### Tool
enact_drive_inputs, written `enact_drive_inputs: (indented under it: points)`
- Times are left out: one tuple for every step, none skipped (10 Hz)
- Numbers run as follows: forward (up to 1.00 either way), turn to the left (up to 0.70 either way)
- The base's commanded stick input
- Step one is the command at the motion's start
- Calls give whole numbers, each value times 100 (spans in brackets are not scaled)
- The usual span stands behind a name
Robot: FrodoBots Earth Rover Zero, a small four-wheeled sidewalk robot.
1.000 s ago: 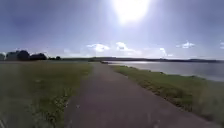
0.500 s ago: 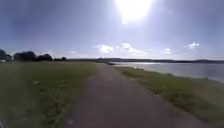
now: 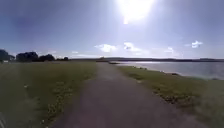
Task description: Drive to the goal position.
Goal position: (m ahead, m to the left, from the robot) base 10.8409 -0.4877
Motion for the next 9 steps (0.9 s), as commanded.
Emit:
enact_drive_inputs:
  points:
    - [70, 5]
    - [70, 5]
    - [70, 5]
    - [70, 5]
    - [70, 5]
    - [70, 5]
    - [70, 5]
    - [70, 5]
    - [70, 5]
